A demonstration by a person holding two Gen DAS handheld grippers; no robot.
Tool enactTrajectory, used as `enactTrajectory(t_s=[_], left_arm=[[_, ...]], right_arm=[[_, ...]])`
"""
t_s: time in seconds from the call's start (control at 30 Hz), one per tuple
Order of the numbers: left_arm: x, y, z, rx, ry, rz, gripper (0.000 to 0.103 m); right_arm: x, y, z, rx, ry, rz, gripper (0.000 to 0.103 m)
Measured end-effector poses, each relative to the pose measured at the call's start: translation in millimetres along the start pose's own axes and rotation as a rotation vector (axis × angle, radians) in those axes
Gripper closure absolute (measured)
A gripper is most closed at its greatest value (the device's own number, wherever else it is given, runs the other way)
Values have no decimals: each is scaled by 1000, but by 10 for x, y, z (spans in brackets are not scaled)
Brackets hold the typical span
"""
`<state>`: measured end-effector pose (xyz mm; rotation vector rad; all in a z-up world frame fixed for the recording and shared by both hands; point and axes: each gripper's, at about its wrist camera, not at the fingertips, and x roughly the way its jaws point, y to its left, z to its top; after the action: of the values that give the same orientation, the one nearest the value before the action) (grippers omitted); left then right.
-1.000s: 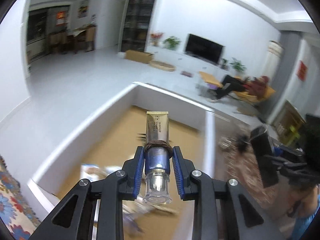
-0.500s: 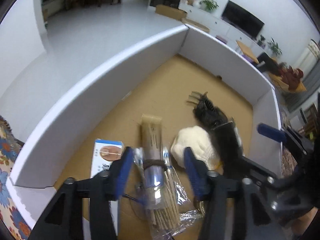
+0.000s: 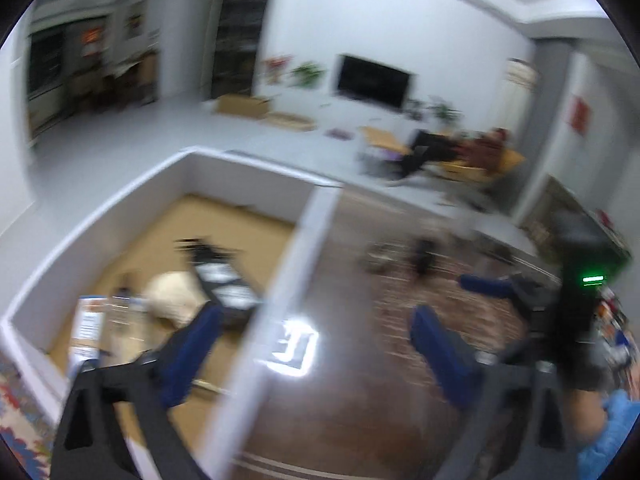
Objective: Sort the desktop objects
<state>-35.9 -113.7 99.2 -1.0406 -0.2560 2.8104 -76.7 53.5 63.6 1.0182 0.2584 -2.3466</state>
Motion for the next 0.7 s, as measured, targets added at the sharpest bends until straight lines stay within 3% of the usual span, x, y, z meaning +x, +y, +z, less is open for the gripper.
enactTrajectory(t_s=[0.1, 0.2, 0.3, 0.4, 0.7], left_arm=[[169, -538, -248, 71, 44, -75, 0], [562, -970, -694, 129, 127, -46, 0], [974, -1161, -1048, 128, 237, -56, 0], [1206, -1129, -1247, 72, 270, -75, 0], [1314, -871, -1382, 42, 230, -9, 0]], right_arm=[[-146, -598, -769, 109, 92, -124, 0], [-217, -1019, -1446, 202, 168, -237, 0], [-303, -1249, -1978, 289, 193, -295, 0], [-354, -1297, -2238, 329, 171, -325, 0], [-363, -1276, -2188, 356, 134, -365, 0]])
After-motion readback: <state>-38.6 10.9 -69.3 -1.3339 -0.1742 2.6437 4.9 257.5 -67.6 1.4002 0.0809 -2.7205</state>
